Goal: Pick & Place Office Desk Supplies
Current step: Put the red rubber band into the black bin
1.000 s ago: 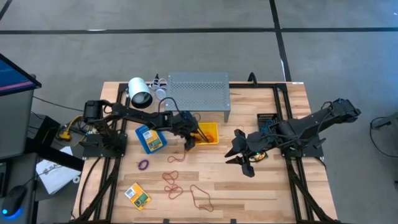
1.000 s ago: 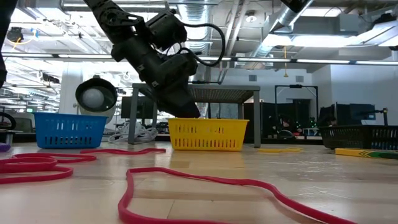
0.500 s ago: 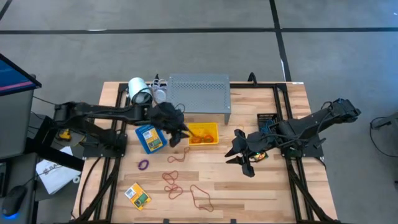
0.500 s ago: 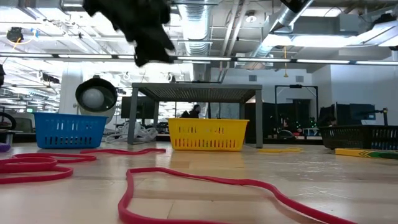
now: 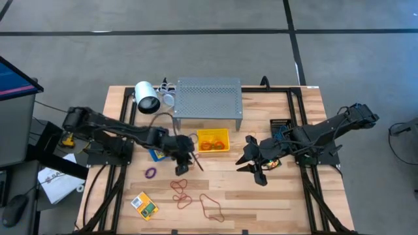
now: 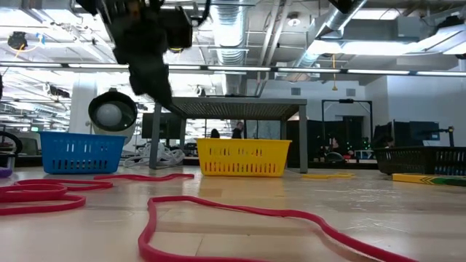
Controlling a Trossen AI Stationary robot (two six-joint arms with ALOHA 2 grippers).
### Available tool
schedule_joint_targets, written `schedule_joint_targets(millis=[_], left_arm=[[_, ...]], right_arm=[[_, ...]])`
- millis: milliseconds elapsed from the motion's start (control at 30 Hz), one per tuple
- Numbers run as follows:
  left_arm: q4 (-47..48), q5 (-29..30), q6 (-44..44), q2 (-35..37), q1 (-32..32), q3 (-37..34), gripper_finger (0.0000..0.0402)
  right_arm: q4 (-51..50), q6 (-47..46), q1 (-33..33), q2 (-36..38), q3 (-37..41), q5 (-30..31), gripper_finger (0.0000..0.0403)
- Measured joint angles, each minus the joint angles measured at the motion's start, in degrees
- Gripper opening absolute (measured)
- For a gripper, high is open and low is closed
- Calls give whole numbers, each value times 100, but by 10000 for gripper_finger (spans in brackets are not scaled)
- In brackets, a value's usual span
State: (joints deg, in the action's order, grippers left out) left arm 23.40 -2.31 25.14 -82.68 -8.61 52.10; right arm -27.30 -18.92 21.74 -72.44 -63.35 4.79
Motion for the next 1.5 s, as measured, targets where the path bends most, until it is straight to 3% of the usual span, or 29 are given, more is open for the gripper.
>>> schedule_joint_targets(millis=[233,433,933,1233,1500], left_arm=[[-223,58,285,-792,-163,4,118],[-242,402,341,-1023,-162,0,122],[-194,535,610,-1279,-161,-3,212],[-205,599,687,-1845,-161,24,203],[-231,573,689,-1839,-161,10,182]], right_arm=[[-12,-4,125,0,2,-2,111],[-34,-17,281,0,4,0,111],[-103,111,496,0,4,22,111],[-99,134,494,0,2,24,111],[-74,136,494,0,2,24,111]])
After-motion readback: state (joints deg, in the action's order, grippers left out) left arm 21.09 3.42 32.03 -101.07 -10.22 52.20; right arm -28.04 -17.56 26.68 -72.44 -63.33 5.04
